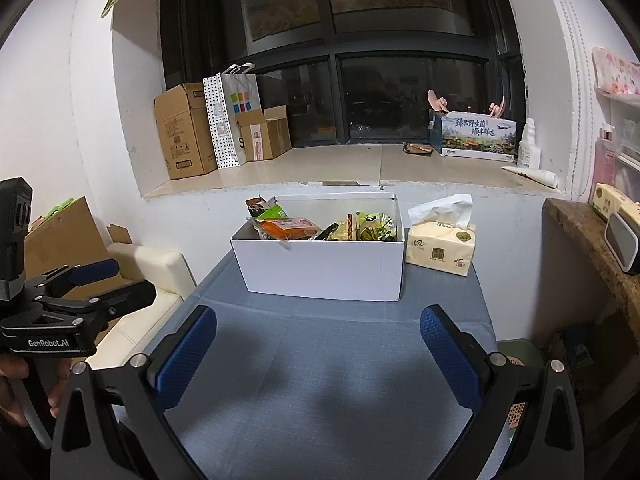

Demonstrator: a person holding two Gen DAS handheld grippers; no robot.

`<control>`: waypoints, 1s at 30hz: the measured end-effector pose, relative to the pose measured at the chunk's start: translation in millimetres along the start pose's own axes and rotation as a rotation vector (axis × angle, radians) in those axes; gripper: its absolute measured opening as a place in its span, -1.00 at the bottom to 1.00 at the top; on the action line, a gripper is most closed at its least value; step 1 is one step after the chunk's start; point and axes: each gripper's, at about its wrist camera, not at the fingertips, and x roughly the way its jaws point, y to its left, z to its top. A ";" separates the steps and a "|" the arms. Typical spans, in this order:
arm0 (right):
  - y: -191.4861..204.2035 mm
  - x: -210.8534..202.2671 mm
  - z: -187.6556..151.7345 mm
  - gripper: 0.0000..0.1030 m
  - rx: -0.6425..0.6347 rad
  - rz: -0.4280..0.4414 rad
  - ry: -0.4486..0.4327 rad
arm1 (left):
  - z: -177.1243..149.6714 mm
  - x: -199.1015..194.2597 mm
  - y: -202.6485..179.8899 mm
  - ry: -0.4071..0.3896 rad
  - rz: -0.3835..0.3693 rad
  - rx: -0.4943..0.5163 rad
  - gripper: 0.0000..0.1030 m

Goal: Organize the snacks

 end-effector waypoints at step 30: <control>0.5 0.2 -0.3 1.00 0.000 -0.004 0.003 | -5.3 4.8 -7.8 0.021 -0.024 0.012 1.00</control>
